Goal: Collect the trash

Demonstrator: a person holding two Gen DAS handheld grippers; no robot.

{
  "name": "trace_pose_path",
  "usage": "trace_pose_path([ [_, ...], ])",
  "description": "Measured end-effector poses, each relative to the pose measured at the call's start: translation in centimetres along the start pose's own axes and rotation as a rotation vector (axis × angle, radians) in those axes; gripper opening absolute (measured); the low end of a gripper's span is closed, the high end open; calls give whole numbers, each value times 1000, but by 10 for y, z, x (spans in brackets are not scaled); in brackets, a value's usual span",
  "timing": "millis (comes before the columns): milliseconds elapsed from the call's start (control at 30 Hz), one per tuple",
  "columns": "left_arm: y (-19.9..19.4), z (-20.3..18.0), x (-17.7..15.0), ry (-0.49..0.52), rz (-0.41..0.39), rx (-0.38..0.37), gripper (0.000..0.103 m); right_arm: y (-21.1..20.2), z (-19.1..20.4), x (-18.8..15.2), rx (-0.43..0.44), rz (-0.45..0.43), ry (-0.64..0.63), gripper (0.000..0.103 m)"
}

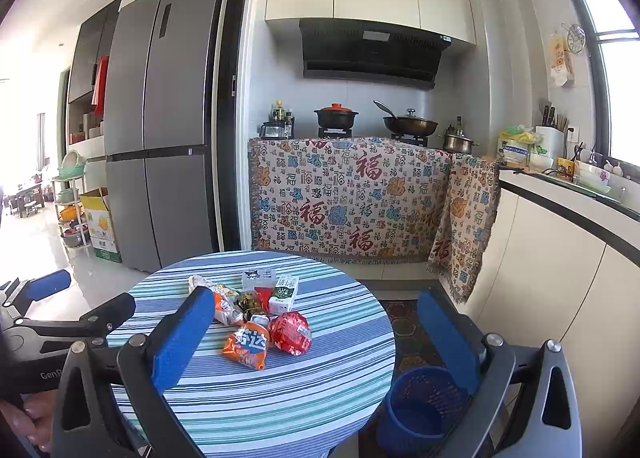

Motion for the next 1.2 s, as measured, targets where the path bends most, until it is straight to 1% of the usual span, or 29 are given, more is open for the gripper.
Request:
trace_pose_path([
  [367,-1,-1,1,0,2,-1,103,0,1,-3,-1,1,7,103],
  [767,3,-1,-11,4,6,9,103,1,3,-4,-3,1,10,103],
  [1200,1,-5,-9,7,8,10,103,0,2,-5,-5,-3,12,103],
])
Point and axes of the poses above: each gripper's, at about its wrist camera, not at the fingertips, and y roughly the way its jaws point, z to its left, x to its top, the point moved 5 cm from there along y, roughly the way its jaws point, and after that the axes turned 11 degrees about y, right-handed, at the moved point
